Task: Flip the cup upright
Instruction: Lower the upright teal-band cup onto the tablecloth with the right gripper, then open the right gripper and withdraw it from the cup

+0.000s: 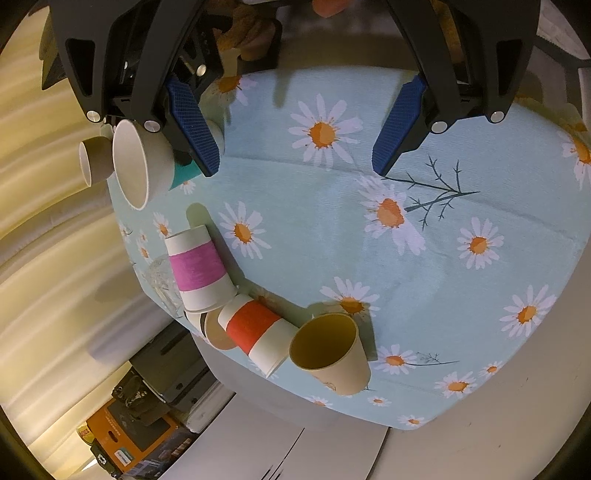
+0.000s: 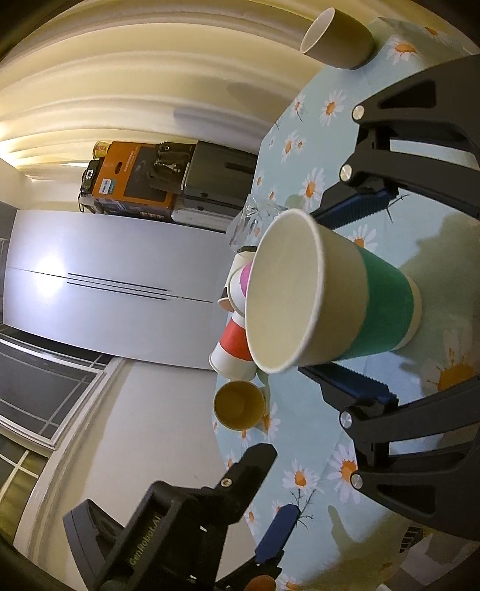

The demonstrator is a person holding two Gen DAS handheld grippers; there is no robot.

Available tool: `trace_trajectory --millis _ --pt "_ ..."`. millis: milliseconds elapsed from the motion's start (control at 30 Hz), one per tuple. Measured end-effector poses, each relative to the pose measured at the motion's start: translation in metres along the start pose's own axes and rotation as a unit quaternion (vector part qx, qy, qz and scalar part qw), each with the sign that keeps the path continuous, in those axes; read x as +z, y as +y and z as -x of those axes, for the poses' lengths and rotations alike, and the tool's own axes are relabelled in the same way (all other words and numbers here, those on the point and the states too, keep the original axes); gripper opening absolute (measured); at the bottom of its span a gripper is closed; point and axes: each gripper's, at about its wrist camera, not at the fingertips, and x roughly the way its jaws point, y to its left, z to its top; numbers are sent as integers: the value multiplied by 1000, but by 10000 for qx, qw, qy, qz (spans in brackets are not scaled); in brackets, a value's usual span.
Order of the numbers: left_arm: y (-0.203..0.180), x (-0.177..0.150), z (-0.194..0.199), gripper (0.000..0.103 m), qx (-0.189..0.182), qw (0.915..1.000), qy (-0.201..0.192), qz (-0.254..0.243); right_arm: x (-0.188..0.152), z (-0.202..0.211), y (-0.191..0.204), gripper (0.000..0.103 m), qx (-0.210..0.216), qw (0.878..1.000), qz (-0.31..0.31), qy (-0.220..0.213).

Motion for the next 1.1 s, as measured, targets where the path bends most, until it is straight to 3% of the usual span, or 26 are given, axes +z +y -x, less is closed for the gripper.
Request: trace_trajectory --millis 200,433,533,633,900,1100 --pt "-1 -1 2 83 -9 10000 -42 -10 6 9 -3 80 30 10000 -25 49" --pt "0 -4 7 83 50 9999 -106 -51 20 29 -11 96 90 9998 14 161" --pt "-1 -7 12 84 106 9997 -220 -72 31 42 -15 97 71 9998 73 182" --pt "-1 -9 16 96 110 9994 -312 -105 41 60 -20 98 107 9998 105 126" --pt "-2 -20 30 96 176 9980 -570 -226 58 113 -42 98 198 9998 90 2" --pt "-21 -42 55 96 76 9933 -973 -624 71 141 -60 98 409 9991 63 87"
